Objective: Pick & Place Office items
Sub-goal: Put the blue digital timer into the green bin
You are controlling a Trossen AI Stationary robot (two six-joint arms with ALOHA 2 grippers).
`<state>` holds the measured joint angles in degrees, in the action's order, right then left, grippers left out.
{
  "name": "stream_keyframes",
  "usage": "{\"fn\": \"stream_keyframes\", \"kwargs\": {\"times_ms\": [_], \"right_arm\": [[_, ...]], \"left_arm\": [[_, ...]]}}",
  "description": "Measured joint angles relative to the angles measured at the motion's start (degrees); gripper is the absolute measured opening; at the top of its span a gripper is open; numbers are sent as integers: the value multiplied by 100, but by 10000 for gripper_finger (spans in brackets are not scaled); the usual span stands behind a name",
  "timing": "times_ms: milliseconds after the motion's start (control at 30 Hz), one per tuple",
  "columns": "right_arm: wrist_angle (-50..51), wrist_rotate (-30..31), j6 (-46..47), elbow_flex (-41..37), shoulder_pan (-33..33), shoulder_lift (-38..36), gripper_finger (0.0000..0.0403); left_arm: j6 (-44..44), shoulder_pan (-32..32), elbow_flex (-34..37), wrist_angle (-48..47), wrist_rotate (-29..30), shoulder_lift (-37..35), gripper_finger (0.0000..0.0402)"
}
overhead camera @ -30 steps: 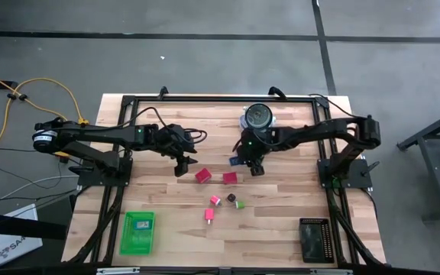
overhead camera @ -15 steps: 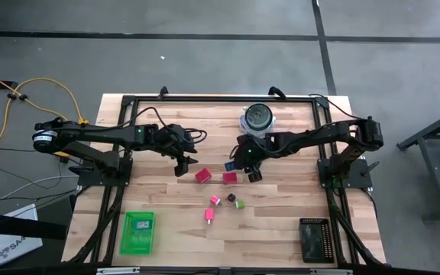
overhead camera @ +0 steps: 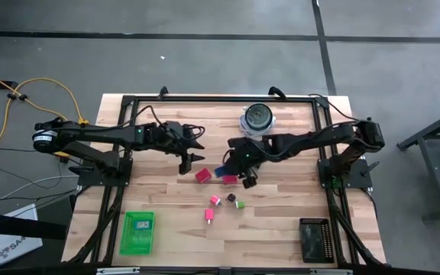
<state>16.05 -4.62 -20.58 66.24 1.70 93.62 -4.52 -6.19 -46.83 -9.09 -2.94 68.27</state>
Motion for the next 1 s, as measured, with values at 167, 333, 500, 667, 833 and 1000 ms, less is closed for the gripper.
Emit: {"fn": "stream_keyframes", "kwargs": {"times_ms": [167,333,500,667,833,1000], "right_arm": [[-4,15,142,100,114,0,150],[4,239,377,100,140,0,149],[7,780,435,100,135,0,149],[7,1129,432,100,135,0,149],[4,1504,430,100,137,0,148],[2,2063,423,98,135,0,149]], "left_arm": [[-115,1,0,410,0,0,189],[-795,2,0,434,-27,0,189],[-1809,2,0,443,-174,0,189],[-1984,2,0,444,-179,0,189],[-2317,2,0,583,-179,0,189],[-3363,0,0,846,-88,0,189]]}}
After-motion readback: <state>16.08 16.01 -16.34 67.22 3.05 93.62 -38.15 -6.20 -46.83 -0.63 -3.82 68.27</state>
